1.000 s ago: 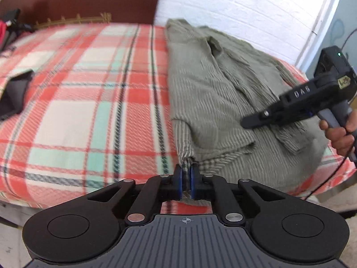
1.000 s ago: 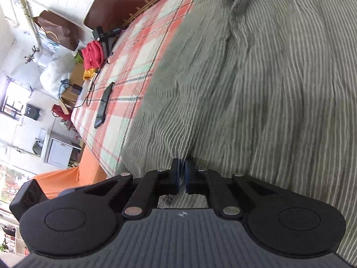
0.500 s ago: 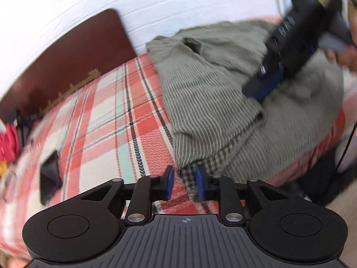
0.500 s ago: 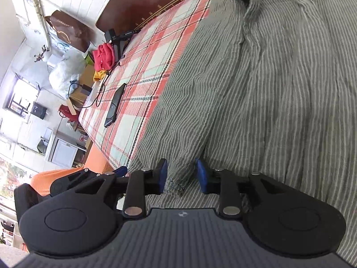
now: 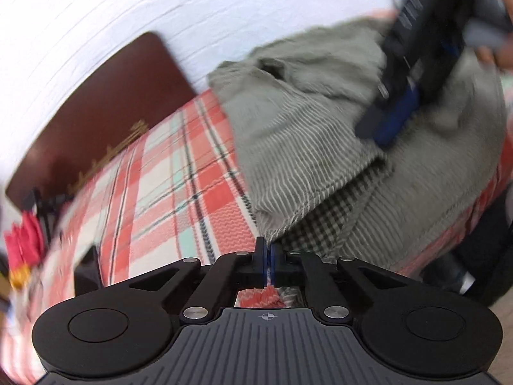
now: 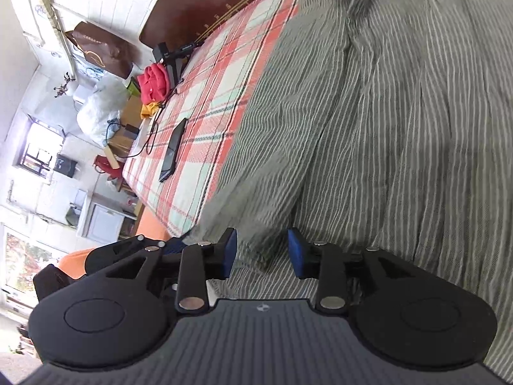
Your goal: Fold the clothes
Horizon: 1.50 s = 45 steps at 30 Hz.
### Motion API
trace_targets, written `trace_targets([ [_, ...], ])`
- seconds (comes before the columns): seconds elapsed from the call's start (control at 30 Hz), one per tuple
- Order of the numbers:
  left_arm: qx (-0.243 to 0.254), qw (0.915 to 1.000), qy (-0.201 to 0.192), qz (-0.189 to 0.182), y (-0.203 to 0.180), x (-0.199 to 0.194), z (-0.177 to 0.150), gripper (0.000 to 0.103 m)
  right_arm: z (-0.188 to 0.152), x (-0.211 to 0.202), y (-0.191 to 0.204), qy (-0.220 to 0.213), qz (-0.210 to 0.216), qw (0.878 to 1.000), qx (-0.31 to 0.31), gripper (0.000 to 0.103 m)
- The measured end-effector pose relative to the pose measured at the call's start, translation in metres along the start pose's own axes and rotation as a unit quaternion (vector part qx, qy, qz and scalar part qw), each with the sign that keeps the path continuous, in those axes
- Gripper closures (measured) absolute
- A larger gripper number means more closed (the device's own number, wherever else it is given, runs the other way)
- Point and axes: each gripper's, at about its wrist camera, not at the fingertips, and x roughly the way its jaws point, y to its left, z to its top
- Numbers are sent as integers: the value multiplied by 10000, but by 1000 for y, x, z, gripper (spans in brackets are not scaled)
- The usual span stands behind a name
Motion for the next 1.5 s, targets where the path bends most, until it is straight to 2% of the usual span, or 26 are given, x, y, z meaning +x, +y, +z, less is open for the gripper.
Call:
trace_targets([
  [0.07, -379, 9993, -20, -44, 8, -8, 0, 103, 0, 2, -1, 36, 105, 9999, 63, 63],
  [0.17, -668, 9976, -46, -198, 13, -15, 0, 103, -1, 5, -2, 90, 264, 9995, 158, 60],
  [0.23, -652, 9976, -55, -215, 10, -16, -1, 103, 0, 7, -2, 77, 339, 9991, 223, 54],
  [0.37, -638, 9975, 12, -305, 5, -12, -4, 103, 3, 14, -2, 8, 337, 9992, 217, 56],
  [0.4, -645, 9974, 32, -318, 5, -11, -5, 103, 3, 16, -2, 56, 278, 9994, 198, 71],
  [0.43, -651, 9973, 53, -331, 4, -10, -6, 103, 3, 17, -3, 96, 233, 9995, 184, 99],
  [0.7, -1074, 9906, 45, -840, 11, -8, -11, 103, -3, 3, -9, 109, 189, 9995, 213, 100],
  [0.77, -1016, 9908, 104, -887, 10, -5, -13, 103, -3, 4, -12, 144, 139, 9995, 245, 99],
  [0.8, -1012, 9907, 101, -903, 10, -6, -14, 99, -3, 4, -13, 161, 115, 9995, 261, 97],
  [0.83, -1032, 9900, 109, -953, 11, -7, -15, 87, -3, 4, -15, 178, 90, 9994, 278, 97],
  [0.87, -1109, 9879, 135, -1074, 15, -9, -17, 83, -3, 4, -16, 195, 65, 9994, 294, 97],
  [1.0, -1488, 9777, 183, -1470, 37, -20, -21, 61, -3, -12, -17, 134, 126, 9995, 259, 78],
  [1.1, -1727, 9738, 9, -1479, 56, -27, -10, 53, 4, -42, -13, -317, 10, 9995, 54, 68],
  [1.2, -1814, 9728, -342, -1400, 68, -25, 13, 42, 14, -70, -12, -894, -494, 9946, -161, 65],
  [1.27, -1828, 9724, -578, -1331, 73, -19, 31, 39, 20, -87, -13, -1252, -868, 9879, -293, 56],
  [1.37, -1746, 9743, -757, -1208, 71, 10, 64, 32, 25, -94, -21, -1399, -1215, 9821, -335, 54],
  [1.5, -1823, 9721, -821, -1228, 88, 62, 108, 31, 34, -98, -33, -1455, -1437, 9783, -341, 54],
])
